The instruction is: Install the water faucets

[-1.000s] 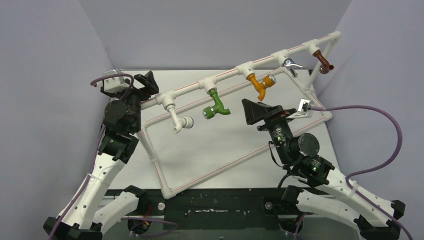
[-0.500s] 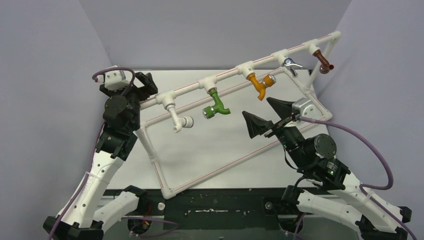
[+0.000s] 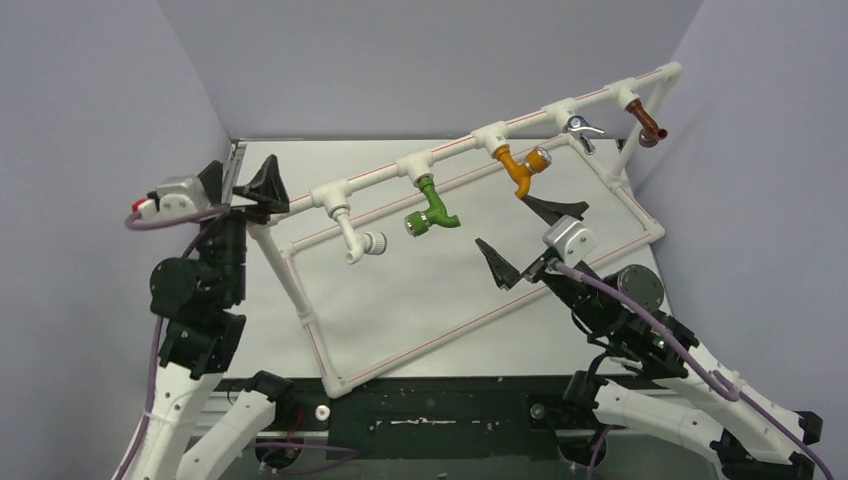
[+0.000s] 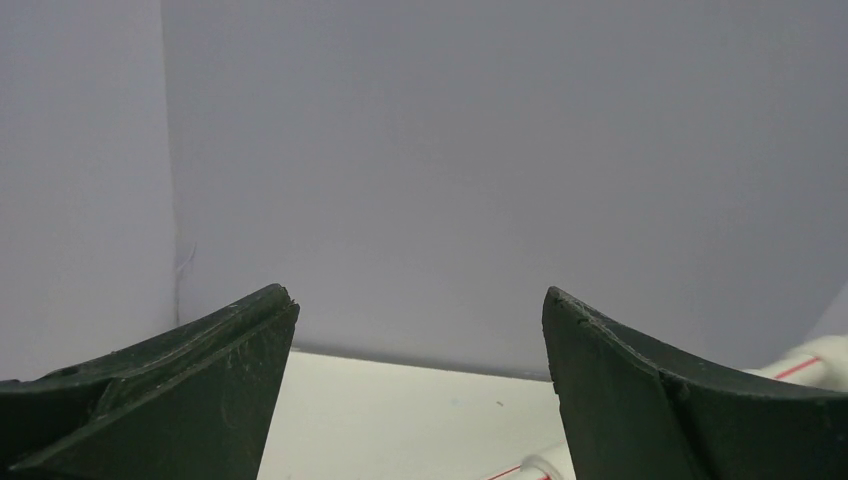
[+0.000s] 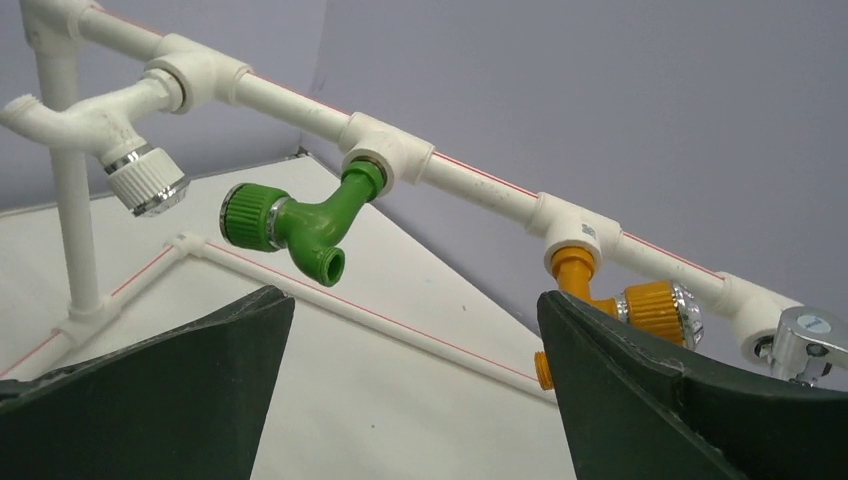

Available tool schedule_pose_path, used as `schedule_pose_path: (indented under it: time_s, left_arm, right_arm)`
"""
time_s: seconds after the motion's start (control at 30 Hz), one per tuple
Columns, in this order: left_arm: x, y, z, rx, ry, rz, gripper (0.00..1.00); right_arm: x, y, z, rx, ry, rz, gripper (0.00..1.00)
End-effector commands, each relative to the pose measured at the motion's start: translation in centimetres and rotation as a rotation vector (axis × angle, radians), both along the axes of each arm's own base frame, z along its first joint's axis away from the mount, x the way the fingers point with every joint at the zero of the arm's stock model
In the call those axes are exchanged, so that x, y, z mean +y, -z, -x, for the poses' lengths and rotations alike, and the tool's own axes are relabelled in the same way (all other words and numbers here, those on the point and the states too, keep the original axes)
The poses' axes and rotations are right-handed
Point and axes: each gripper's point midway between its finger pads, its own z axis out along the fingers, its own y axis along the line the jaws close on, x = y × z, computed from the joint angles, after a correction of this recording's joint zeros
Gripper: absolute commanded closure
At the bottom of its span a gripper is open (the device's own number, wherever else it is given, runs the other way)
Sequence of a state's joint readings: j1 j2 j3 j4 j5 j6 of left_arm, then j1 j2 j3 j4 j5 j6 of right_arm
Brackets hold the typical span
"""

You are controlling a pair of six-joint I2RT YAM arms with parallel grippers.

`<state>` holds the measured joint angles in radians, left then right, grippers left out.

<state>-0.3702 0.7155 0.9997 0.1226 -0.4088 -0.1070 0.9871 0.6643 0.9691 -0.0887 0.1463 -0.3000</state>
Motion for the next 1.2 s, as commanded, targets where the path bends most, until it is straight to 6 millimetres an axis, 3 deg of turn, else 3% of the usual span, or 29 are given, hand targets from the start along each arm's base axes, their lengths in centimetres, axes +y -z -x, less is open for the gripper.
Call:
schedule_pose_path:
  time_s: [0.0, 0.13, 0.27, 0.43, 0.6, 1.17]
  left_arm:
    - [-1.7, -3.9, 5.2, -0.240, 0.169, -0.062, 0.08]
    - [-3.2, -3.9, 8.8, -0.365, 0.293, -0.099, 0.08]
    - [-4.2, -3.4, 10.2, -0.420, 0.363, -0.126, 0.08]
    - [-5.2, -1.9, 9.5, -0.413, 0.413, -0.095, 0.08]
    - [-5.7, -1.3, 8.9, -0.394, 0.435, -0.084, 0.08]
    - [-4.9, -1.3, 9.0, -0.392, 0.402, -0.055, 0.07]
  right_arm:
    - [0.5, -0.6, 0.2, -0.131, -0.030, 0.140, 0.00]
    - [1.4, 0.5, 0.0, -0.203, -0.055, 0.261, 0.00]
    - [1.7, 1.3, -0.2, -0.283, -0.058, 0.387, 0.00]
    - [2.1, 1.7, -0.8, -0.409, -0.050, 0.538, 0.01]
    - [2.4, 0.6, -1.2, -0.548, 0.004, 0.634, 0.01]
    - [7.5, 1.6, -1.2, -0.945, 0.153, 1.116, 0.04]
